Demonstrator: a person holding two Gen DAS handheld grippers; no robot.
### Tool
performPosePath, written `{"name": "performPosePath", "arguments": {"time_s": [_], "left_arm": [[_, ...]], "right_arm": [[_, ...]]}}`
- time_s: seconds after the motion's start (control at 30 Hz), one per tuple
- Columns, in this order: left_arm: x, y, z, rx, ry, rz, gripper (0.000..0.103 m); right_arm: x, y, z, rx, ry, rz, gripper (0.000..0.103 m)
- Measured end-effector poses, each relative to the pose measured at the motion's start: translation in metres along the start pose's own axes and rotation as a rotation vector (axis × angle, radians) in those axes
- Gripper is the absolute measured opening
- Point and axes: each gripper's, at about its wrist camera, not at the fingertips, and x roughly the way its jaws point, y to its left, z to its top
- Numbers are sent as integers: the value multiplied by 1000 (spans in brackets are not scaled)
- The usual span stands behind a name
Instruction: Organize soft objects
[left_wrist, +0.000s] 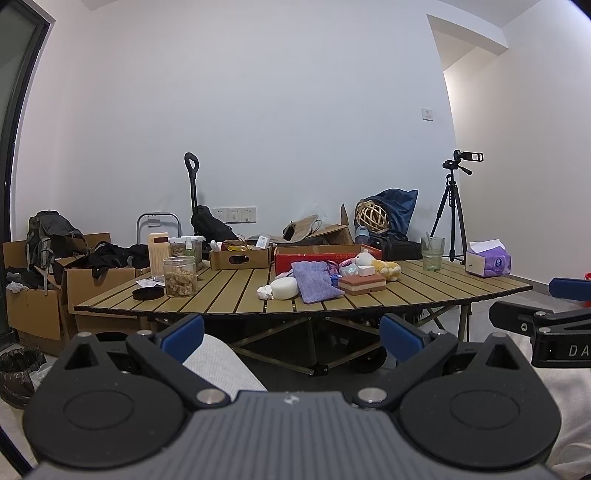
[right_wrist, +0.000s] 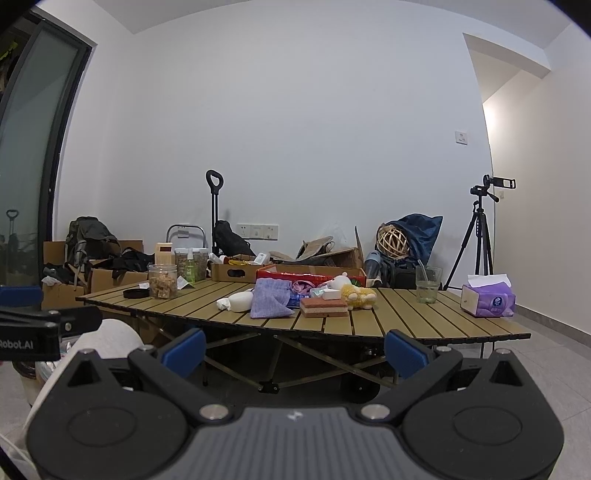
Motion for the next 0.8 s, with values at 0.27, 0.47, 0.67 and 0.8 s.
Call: {"name": "performPosePath", "arguments": {"time_s": [0.27,0.47,0.67,0.8], "left_arm": [[2,0,2,-3,-4,1,103],[21,6,14,-24,7,-23,103],[62,12,31,-27,23,-46,103],[118,20,43,-42,73,-43,103]], "right_arm": [[2,-1,3,8,-2,2,103],[15,-7,9,10,-25,-11,103],[51,-28,22,68,-24,-16,103],[96,-53,35,167,-27,4,103]]}}
